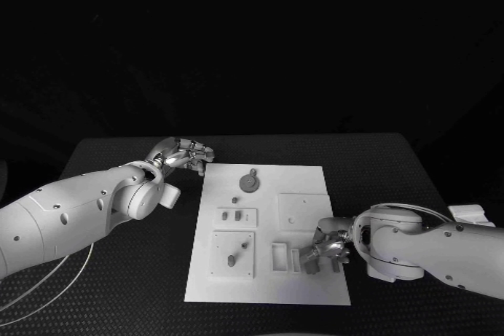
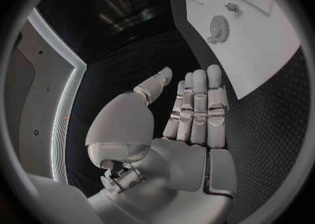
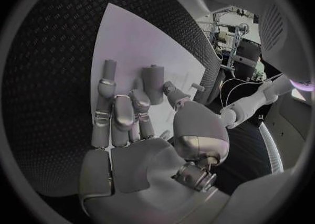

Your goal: Assemble the parts on the task board

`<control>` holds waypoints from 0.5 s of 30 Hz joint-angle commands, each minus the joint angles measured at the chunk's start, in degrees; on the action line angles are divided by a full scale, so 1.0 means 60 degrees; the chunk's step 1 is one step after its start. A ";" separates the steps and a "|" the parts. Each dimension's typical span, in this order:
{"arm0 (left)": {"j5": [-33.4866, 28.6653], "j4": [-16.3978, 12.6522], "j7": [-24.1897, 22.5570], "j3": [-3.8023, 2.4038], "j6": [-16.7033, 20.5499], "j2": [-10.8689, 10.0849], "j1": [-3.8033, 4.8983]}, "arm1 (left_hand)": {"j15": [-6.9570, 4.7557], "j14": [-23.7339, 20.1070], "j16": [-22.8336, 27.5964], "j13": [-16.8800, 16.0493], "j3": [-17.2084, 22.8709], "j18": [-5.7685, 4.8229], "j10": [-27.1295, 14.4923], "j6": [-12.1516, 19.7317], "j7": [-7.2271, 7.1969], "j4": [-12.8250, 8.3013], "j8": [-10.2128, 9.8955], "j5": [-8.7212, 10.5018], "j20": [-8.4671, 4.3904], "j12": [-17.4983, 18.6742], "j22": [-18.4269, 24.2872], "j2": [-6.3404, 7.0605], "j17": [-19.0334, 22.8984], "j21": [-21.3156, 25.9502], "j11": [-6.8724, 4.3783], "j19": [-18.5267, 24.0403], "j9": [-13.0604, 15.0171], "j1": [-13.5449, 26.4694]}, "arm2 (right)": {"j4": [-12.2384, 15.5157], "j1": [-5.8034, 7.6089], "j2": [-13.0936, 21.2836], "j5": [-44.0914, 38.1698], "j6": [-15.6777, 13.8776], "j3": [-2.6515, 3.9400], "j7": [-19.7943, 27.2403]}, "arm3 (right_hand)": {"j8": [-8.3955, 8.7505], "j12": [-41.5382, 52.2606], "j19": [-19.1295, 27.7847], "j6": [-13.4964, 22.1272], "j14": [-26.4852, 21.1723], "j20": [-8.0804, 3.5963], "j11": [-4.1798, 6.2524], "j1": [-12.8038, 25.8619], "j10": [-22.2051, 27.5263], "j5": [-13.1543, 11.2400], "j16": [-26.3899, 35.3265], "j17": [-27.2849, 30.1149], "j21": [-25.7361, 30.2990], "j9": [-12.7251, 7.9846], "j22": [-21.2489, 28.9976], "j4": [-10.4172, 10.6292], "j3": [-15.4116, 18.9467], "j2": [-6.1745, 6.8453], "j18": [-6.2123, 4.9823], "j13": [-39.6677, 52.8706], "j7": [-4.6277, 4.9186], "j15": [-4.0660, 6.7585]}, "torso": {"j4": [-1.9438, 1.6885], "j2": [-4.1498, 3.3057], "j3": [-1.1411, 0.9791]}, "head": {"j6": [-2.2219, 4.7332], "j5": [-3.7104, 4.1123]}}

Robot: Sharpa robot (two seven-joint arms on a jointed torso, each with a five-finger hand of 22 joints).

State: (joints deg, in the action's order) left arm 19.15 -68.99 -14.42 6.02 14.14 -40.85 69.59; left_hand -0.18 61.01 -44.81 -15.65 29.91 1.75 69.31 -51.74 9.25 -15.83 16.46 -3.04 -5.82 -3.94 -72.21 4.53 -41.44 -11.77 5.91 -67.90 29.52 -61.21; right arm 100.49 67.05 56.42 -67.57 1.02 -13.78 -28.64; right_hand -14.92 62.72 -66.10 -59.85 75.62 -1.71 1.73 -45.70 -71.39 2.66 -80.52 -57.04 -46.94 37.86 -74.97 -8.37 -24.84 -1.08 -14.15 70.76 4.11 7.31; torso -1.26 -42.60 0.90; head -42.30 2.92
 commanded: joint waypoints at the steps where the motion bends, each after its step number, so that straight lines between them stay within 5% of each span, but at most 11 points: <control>1: -0.0053 -0.0025 -0.0073 -0.0005 -0.0123 0.0010 0.0005 | 0.0009 0.0073 0.0065 0.0015 -0.0034 0.0425 -0.0059 -0.0011 0.0016 -0.0013 0.0053 0.0014 0.0006 -0.0005 -0.0011 -0.0024 -0.0010 0.0040 0.0004 -0.0038 -0.0001 0.0034 | -0.0044 0.0092 0.0080 0.0952 -0.0576 -0.0010 0.0092 | -0.0042 0.0052 -0.0039 -0.0144 -0.0019 0.0056 0.0020 0.0070 -0.0078 0.0031 -0.0045 0.0030 -0.0022 0.0028 -0.0150 -0.1306 -0.1293 -0.0117 -0.0142 -0.0004 0.0063 0.0064 | -0.0004 -0.0001 0.0004 | 0.0012 0.0013; 8: -0.0053 -0.0042 -0.0031 -0.0005 -0.0204 0.0041 0.0006 | 0.0009 0.0072 0.0066 0.0017 -0.0036 0.0427 -0.0066 -0.0018 0.0011 -0.0026 0.0058 0.0013 0.0005 -0.0003 -0.0016 -0.0018 -0.0013 0.0042 0.0006 -0.0038 0.0000 0.0024 | 0.0132 0.0395 0.0108 0.2280 -0.0854 -0.0010 0.0035 | -0.0056 0.0098 -0.0049 -0.0206 -0.0026 0.0045 0.0039 0.0142 -0.0123 0.0032 -0.0049 0.0069 -0.0019 0.0032 -0.0153 -0.1332 -0.1350 -0.0095 -0.0142 0.0016 0.0042 0.0078 | -0.0009 -0.0009 0.0011 | 0.0019 0.0001; 15: -0.0051 -0.0045 -0.0021 -0.0005 -0.0204 0.0045 0.0007 | 0.0010 0.0071 0.0067 0.0021 -0.0037 0.0427 -0.0077 -0.0013 0.0012 -0.0033 0.0055 0.0013 0.0006 0.0002 -0.0019 -0.0015 -0.0015 0.0045 0.0008 -0.0039 -0.0001 0.0017 | 0.0223 0.0440 -0.0123 0.3032 -0.0870 -0.0010 -0.0109 | -0.0057 0.0109 -0.0054 -0.0224 -0.0028 0.0041 0.0046 0.0173 -0.0137 0.0031 -0.0054 0.0083 -0.0022 0.0032 -0.0158 -0.1341 -0.1367 -0.0067 -0.0142 0.0018 0.0035 0.0086 | -0.0004 -0.0005 0.0006 | 0.0035 -0.0033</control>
State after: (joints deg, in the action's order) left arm 19.15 -69.09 -14.31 6.02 13.84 -40.63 69.59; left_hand -0.18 61.01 -44.58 -15.59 29.84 1.75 69.33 -51.73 9.25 -15.91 16.46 -3.04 -5.81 -3.94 -72.27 4.53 -41.43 -11.77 5.89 -67.89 29.53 -61.21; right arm 101.56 69.67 56.02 -54.31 -3.59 -13.83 -28.85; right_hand -14.98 63.16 -66.00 -60.22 75.35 -1.61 2.05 -45.19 -71.89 2.66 -80.52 -56.60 -46.94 37.96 -74.97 -8.48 -24.83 -1.59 -14.15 70.83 3.73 7.45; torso -1.31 -42.64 0.96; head -42.13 2.85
